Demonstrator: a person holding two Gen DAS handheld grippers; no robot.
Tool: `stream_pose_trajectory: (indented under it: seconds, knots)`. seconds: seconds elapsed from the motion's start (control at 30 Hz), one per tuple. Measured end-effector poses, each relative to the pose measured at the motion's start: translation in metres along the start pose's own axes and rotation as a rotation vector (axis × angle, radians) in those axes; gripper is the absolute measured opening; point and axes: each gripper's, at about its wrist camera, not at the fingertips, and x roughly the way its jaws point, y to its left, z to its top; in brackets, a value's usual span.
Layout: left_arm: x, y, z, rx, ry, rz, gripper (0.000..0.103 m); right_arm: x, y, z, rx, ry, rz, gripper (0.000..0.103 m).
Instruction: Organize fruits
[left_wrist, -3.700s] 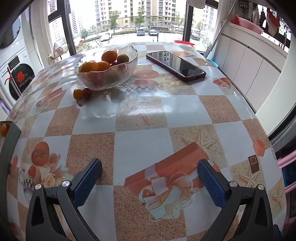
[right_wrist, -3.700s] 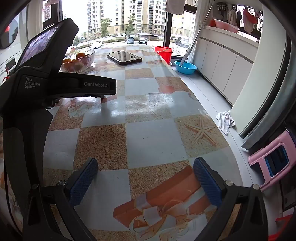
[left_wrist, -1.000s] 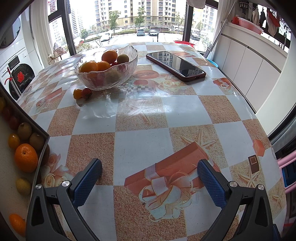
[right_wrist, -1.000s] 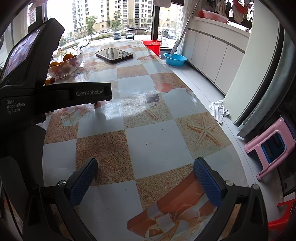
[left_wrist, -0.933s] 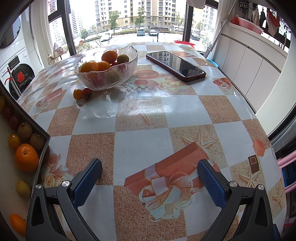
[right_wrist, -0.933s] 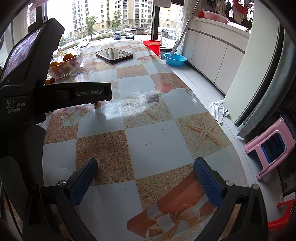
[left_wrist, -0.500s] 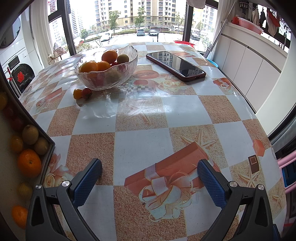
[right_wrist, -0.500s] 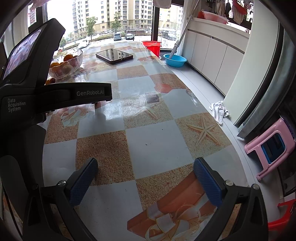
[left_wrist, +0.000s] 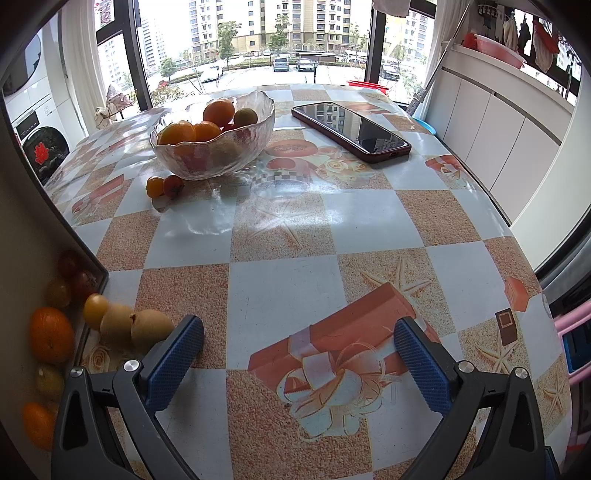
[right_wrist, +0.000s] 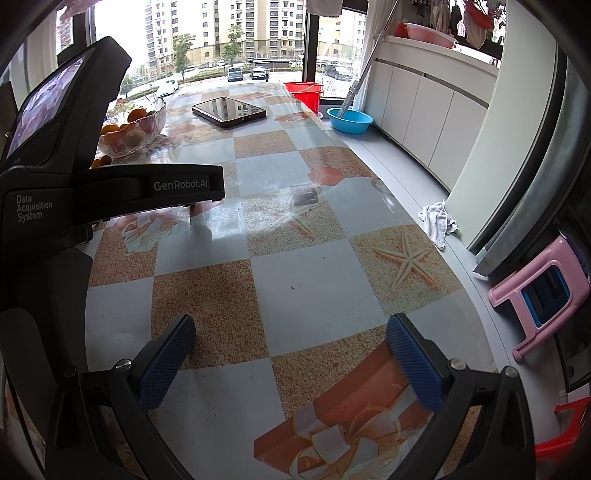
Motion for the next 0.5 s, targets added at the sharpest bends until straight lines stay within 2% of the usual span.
stream_pose_trajectory:
  seconds: [0.5]
  knots:
    - [0.0000,0.0000,0.0000,0.000,0.000,0.000,0.103,-0.0002,0.0000,-0.0004,0.000,-0.001,0.000,0.103]
